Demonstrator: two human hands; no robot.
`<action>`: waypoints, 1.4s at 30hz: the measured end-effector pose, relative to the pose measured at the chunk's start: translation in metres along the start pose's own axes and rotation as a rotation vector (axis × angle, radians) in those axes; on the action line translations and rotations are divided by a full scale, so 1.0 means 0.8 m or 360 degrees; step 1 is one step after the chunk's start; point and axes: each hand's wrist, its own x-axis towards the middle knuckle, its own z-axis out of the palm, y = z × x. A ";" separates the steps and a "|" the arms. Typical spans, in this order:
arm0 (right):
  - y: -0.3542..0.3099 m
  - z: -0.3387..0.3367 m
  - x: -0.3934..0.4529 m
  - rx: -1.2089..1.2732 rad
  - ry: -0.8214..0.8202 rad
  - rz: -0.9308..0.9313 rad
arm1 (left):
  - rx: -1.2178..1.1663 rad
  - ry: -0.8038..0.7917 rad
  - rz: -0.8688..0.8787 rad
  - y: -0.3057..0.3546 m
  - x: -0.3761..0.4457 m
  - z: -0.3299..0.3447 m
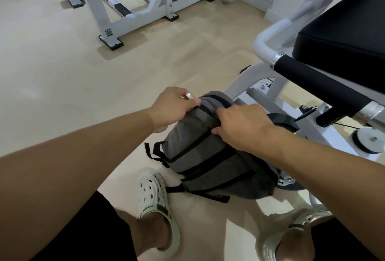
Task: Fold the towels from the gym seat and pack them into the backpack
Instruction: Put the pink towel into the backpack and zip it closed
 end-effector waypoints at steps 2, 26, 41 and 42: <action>0.010 0.007 -0.004 0.0027 -0.0054 -0.0031 | 0.0030 -0.0110 0.0024 0.004 -0.005 0.008; 0.065 0.034 -0.043 0.0450 -0.0159 0.0103 | -0.0311 0.0207 -0.0698 -0.008 0.009 0.069; 0.041 0.066 -0.007 0.1192 -0.0083 0.0199 | -0.0154 0.0146 -0.0574 0.018 0.028 0.084; 0.042 0.064 -0.005 0.1223 -0.0020 0.0220 | -0.0132 0.0223 -0.0492 0.022 0.032 0.082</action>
